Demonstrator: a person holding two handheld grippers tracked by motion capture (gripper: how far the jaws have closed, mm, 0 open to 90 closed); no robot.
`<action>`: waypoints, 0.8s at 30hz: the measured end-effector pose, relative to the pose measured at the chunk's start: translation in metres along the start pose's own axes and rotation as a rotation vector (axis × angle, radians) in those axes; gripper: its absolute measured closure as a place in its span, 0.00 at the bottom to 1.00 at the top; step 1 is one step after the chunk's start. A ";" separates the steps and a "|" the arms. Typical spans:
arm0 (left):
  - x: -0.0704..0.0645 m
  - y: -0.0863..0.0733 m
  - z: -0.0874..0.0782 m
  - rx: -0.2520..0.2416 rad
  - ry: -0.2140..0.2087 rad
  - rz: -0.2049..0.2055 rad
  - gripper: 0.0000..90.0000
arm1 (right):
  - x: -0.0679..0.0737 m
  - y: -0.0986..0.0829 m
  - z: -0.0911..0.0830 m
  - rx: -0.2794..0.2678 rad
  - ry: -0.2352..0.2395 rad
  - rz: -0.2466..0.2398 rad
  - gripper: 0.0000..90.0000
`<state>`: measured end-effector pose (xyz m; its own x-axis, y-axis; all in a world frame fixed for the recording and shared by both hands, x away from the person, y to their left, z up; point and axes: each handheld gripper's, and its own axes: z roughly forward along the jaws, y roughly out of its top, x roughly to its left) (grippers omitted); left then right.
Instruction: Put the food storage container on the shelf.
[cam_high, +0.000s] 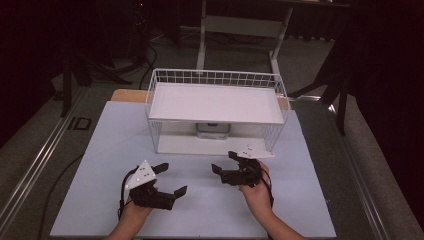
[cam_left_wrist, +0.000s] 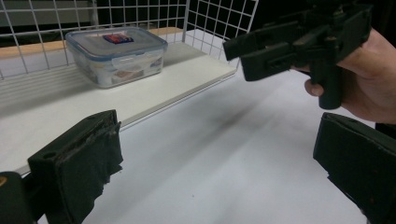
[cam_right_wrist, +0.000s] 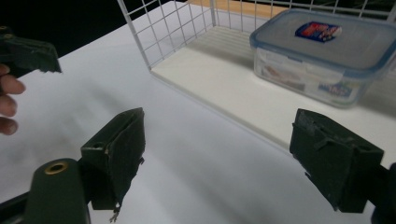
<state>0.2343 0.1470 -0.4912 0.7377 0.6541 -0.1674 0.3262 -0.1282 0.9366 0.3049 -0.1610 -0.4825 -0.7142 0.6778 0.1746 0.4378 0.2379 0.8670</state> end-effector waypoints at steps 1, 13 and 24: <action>0.001 0.000 -0.002 -0.003 -0.003 -0.004 0.02 | 0.001 -0.001 -0.003 -0.003 0.005 -0.001 0.20; 0.008 -0.006 -0.020 0.005 0.026 -0.015 0.02 | 0.000 -0.016 -0.032 -0.001 0.013 -0.036 0.20; 0.014 -0.018 -0.020 0.000 0.043 -0.031 0.02 | -0.016 -0.042 -0.053 0.026 -0.020 -0.055 0.20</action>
<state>0.2266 0.1731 -0.5042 0.7016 0.6888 -0.1827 0.3481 -0.1075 0.9313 0.2692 -0.2187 -0.4977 -0.7269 0.6766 0.1172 0.4119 0.2931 0.8628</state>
